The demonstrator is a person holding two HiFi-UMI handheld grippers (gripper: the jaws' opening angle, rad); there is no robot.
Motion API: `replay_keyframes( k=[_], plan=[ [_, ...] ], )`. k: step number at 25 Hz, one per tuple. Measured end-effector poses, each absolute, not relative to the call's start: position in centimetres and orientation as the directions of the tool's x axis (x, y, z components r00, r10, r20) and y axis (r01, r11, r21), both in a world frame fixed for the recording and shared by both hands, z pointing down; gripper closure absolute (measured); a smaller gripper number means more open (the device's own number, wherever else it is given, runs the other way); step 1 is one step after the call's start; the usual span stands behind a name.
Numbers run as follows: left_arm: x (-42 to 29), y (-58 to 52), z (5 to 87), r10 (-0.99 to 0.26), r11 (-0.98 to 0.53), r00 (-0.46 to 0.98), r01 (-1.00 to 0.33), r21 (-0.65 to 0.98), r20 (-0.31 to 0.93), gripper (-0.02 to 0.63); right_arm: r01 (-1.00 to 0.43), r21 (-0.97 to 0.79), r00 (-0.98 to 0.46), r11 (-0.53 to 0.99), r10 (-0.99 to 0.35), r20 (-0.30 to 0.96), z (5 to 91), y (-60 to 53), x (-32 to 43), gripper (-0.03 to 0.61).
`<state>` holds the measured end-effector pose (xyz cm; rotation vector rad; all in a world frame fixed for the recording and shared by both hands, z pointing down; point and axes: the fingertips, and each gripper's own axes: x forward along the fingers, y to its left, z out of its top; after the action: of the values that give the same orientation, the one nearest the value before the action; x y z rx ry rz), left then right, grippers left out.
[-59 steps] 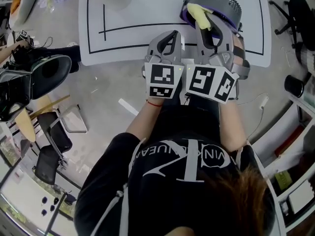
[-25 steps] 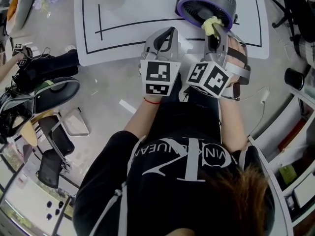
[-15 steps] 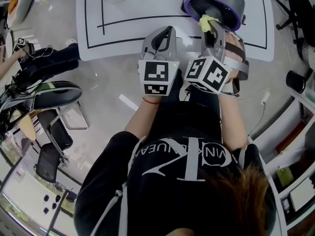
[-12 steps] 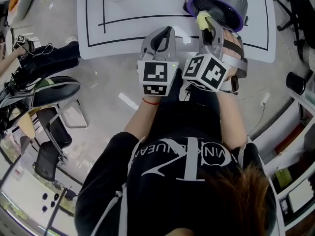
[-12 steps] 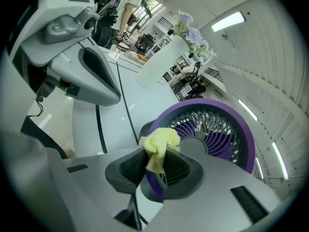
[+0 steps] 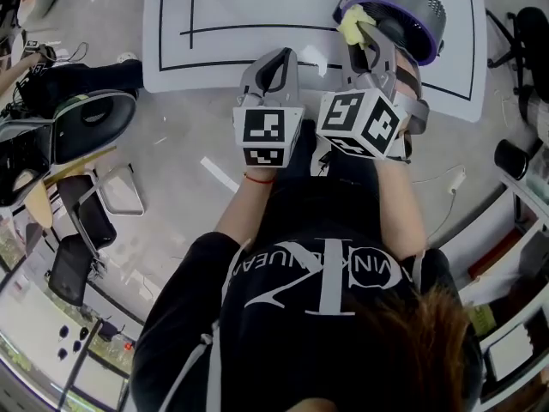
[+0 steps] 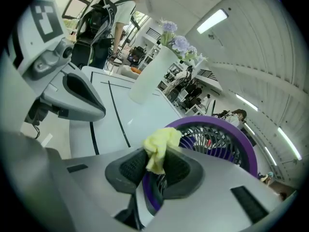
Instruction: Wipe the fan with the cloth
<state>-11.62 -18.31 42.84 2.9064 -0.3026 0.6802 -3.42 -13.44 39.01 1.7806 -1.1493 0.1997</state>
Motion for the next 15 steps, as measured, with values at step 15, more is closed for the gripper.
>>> replay_keyframes(
  k=[15],
  plan=[
    [-10.2, -17.9, 38.9, -0.168, -0.978, 0.909, -0.203, 0.054, 0.382, 0.603, -0.788, 0.578, 0.521, -0.213, -0.731, 0.441, 33.6, -12.9, -2.9, 0.495]
  ],
)
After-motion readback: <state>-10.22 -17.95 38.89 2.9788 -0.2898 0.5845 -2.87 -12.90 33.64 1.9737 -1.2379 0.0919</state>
